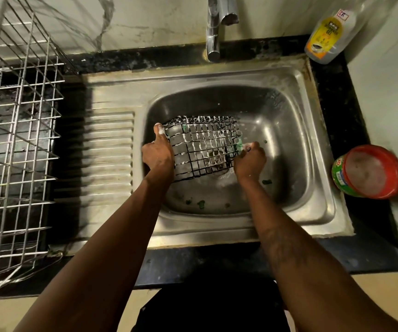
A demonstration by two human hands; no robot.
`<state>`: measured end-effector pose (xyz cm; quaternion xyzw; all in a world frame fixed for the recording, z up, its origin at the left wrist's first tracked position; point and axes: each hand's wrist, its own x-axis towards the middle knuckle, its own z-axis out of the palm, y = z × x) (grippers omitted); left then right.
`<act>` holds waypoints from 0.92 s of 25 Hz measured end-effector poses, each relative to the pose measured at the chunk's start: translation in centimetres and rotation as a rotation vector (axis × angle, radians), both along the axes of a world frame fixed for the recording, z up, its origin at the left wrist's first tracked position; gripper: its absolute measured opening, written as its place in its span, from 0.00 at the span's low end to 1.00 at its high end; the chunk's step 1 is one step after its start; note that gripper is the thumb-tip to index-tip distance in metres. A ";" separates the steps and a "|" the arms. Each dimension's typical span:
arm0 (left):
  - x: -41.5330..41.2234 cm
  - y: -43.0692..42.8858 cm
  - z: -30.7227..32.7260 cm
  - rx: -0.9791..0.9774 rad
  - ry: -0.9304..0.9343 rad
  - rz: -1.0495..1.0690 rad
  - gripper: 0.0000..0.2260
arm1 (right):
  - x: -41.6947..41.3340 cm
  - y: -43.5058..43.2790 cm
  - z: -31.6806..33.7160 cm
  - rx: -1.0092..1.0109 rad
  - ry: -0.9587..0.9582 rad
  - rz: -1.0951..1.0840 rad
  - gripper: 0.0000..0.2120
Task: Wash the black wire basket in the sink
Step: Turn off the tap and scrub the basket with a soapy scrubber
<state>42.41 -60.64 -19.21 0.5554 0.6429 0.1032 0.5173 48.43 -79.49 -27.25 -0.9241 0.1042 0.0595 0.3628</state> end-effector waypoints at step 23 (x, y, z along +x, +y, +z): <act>0.2 0.1 0.4 -0.092 -0.096 0.058 0.38 | -5.0 1.1 3.9 -0.028 0.142 -0.012 0.15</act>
